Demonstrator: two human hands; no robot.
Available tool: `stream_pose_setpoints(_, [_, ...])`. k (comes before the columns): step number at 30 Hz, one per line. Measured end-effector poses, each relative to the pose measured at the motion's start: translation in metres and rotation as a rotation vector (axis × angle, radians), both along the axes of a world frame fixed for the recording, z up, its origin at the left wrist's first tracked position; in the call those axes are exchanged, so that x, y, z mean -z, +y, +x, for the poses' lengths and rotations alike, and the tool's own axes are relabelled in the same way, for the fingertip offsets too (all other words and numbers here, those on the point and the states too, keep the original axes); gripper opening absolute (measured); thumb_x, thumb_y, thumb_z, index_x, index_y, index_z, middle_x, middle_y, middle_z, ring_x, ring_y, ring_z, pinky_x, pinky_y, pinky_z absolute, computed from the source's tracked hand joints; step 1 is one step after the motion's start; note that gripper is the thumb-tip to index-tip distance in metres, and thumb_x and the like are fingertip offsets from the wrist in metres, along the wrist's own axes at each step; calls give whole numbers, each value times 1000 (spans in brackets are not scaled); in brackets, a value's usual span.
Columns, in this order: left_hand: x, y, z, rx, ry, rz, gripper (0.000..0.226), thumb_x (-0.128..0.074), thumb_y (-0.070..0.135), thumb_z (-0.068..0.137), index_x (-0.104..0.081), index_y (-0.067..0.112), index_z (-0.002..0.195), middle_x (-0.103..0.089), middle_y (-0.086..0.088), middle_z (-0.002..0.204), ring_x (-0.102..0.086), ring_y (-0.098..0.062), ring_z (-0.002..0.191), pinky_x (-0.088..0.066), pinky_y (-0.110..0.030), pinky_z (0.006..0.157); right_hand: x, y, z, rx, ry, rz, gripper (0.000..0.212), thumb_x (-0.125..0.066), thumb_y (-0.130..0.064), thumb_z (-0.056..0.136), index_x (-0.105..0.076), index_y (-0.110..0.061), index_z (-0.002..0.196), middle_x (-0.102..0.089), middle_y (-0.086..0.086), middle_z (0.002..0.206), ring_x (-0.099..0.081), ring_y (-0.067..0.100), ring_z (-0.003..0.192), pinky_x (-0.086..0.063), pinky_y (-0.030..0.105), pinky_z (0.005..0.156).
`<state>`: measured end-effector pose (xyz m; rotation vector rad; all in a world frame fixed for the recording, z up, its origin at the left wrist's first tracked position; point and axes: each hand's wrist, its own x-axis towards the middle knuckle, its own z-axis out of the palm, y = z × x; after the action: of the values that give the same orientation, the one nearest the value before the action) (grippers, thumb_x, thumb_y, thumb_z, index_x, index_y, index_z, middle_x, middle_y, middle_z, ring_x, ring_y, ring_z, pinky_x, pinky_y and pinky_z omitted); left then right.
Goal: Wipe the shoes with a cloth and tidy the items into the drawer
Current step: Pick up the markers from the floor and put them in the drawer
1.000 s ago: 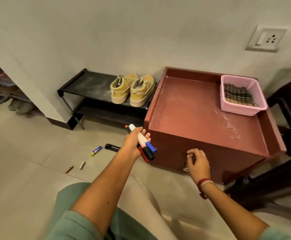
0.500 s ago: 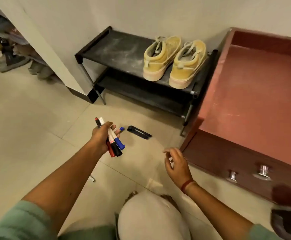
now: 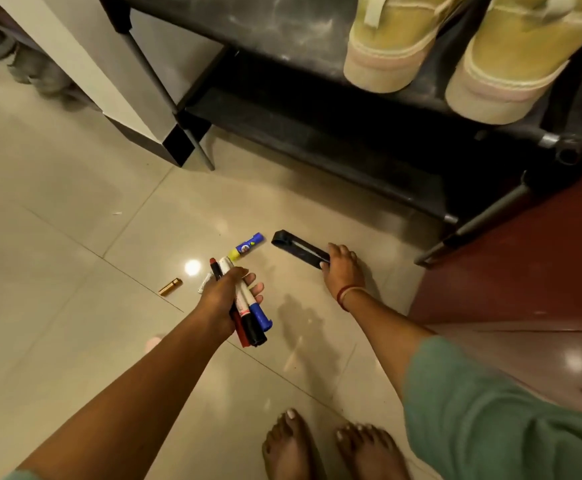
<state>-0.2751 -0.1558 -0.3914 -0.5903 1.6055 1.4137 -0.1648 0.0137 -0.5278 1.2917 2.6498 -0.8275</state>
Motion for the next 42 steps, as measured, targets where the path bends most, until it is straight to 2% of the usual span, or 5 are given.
stream_pose_setpoints(7, [6,7,4,-33,-43,45,8,-56,13,94,-58,9,101,-68,-5,81,-68,-22,77,-57,-29,56,5,12,-10,89,-54,39,27,-53,-9,90,-53,-8,116,-52,14,121,-53,32,109,-43,36,94])
stream_pose_setpoints(12, [-27,19,13,10,-19,110,20,-54,13,96,-57,7,115,-71,-6,90,-69,-23,83,-53,-31,56,-73,-23,26,401,342,-286,17,-57,-5,88,-59,-8,104,-54,13,112,-56,18,92,-45,22,89])
stream_pose_setpoints(26, [-285,60,147,501,264,420,24,-64,7,89,-55,9,111,-74,-9,89,-73,-21,80,-59,-32,64,-353,-94,197,339,904,-298,30,-67,-26,84,-52,-28,110,-48,-7,109,-55,4,88,-50,19,71])
stream_pose_setpoints(32, [-303,60,237,517,303,461,13,-65,6,88,-56,6,97,-65,-7,70,-65,-14,52,-56,-25,53,-347,-78,325,396,648,-41,28,-63,-27,86,-52,-25,112,-39,-3,113,-53,16,96,-50,34,81])
stream_pose_setpoints(42, [-242,45,310,433,-74,298,5,-60,8,91,-59,7,86,-63,-5,72,-62,-17,63,-52,-30,61,-291,-34,388,214,-126,216,51,-54,-23,89,-38,-19,137,-32,9,130,-51,33,106,-48,41,87])
